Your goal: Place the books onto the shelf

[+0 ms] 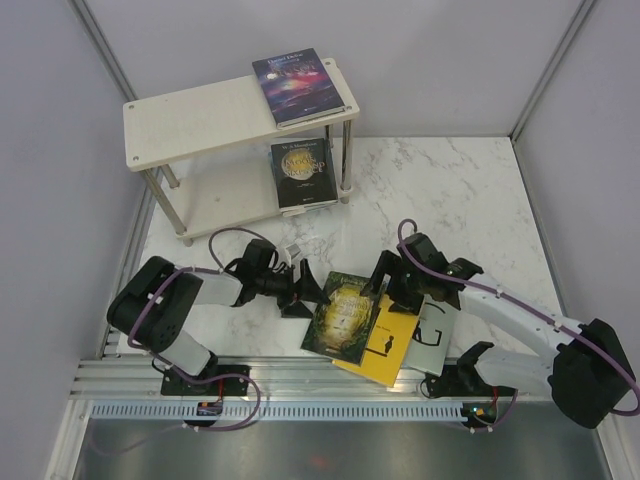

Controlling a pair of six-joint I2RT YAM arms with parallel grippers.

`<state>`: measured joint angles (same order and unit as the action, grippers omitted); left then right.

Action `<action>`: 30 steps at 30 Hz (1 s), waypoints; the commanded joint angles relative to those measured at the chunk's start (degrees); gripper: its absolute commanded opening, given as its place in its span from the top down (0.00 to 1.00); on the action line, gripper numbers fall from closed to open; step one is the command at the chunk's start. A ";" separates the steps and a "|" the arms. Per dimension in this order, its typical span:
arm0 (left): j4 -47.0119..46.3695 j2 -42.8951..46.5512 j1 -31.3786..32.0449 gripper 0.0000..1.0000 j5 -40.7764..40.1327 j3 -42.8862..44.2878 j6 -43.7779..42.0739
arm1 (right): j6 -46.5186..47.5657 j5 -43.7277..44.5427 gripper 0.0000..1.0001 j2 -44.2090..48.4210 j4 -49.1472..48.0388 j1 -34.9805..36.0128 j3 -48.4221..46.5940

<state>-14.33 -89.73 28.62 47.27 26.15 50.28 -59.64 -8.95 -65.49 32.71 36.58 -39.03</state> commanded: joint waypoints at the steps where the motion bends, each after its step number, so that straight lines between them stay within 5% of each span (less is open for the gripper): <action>1: -7.78 -5.53 2.75 0.05 -6.31 -4.96 0.86 | -3.55 -1.39 0.08 -0.25 -1.66 0.69 7.63; 5: -21.76 -9.13 2.93 0.07 -2.89 -10.66 6.92 | -10.14 -7.13 0.11 -0.33 -17.65 1.22 17.48; 11: -38.03 -12.30 2.93 0.10 -0.86 -14.90 14.84 | -12.43 -9.33 0.30 0.28 -23.11 1.74 21.97; 17: -53.67 -17.05 2.93 0.12 1.07 -17.71 23.96 | -14.54 -10.30 0.65 2.39 -27.34 2.09 25.14; 20: -62.03 -18.11 2.93 0.13 1.86 -18.94 26.97 | -14.28 -10.03 1.00 4.05 -27.00 2.27 24.61; 21: -64.49 -17.85 2.93 0.13 1.87 -19.29 28.54 | -14.02 -9.51 1.00 4.58 -26.39 2.27 23.57; 27: -53.47 -5.74 2.58 0.12 1.25 -20.35 24.88 | -8.93 -7.84 1.00 9.77 -22.16 2.18 14.44; 30: -31.87 5.85 2.58 0.12 -0.59 -16.85 15.60 | -8.48 -9.41 1.00 10.12 -23.56 2.18 10.74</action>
<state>-63.18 -92.95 31.11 48.99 6.63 73.58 -69.49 -18.65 -56.69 8.40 38.83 -22.57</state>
